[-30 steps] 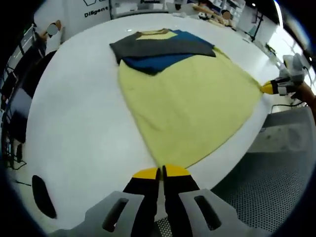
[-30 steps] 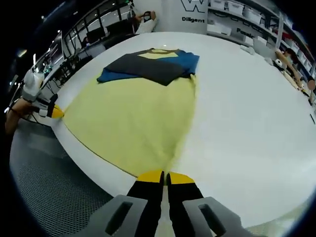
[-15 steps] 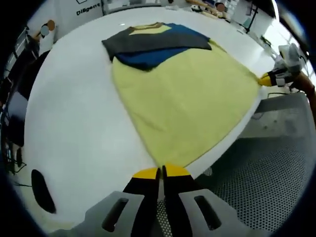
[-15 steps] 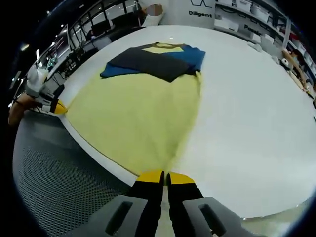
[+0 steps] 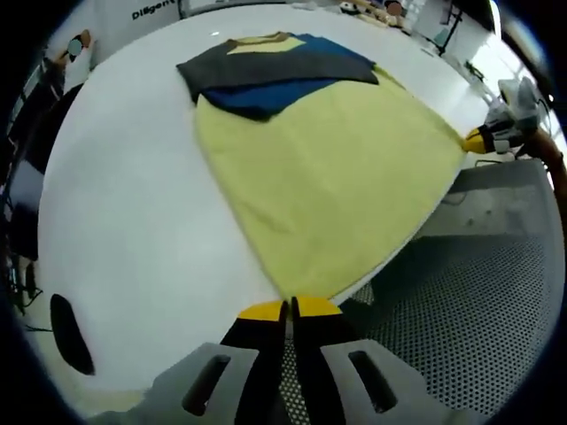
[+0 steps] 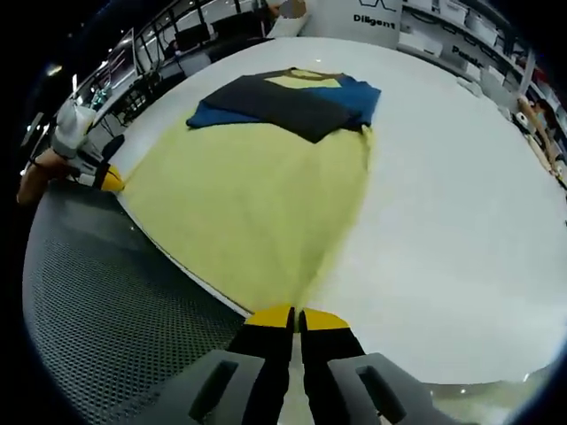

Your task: Fold the garment on the visible template until the final outline fits inside the template.

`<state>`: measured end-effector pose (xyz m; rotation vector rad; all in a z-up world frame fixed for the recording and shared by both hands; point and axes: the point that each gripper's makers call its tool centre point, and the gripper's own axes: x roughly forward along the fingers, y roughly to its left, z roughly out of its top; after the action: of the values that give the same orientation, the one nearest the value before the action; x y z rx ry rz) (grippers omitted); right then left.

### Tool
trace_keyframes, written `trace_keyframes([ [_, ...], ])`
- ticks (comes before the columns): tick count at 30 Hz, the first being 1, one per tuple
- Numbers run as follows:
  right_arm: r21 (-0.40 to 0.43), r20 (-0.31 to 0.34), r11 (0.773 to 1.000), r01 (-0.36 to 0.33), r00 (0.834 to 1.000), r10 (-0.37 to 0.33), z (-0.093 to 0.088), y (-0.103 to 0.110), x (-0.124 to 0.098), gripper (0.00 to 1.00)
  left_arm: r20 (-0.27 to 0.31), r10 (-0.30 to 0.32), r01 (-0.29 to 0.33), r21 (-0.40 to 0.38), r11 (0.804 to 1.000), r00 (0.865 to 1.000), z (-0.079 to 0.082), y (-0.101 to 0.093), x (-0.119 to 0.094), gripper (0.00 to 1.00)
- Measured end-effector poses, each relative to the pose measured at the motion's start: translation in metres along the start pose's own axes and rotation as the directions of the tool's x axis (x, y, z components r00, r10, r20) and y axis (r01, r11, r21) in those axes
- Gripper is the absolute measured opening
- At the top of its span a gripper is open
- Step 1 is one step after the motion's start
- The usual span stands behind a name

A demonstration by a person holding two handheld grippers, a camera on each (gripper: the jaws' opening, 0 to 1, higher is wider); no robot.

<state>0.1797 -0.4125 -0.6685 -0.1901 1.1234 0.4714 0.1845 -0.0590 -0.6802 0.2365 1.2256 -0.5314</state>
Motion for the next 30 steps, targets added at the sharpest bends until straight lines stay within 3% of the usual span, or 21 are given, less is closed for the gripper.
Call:
trace_keyframes([
  [17, -0.018, -0.047, 1.0, -0.007, 0.999, 0.006, -0.006, 0.005, -0.001, 0.0, -0.01, -0.012, 0.011, -0.02, 1.0, 1.0, -0.005, -0.001, -0.001, 0.0],
  [30, 0.02, 0.012, 1.0, -0.003, 1.0, 0.003, 0.013, 0.001, -0.014, 0.0, 0.024, -0.002, 0.003, -0.048, 0.999, 1.0, 0.008, 0.003, -0.014, 0.0],
])
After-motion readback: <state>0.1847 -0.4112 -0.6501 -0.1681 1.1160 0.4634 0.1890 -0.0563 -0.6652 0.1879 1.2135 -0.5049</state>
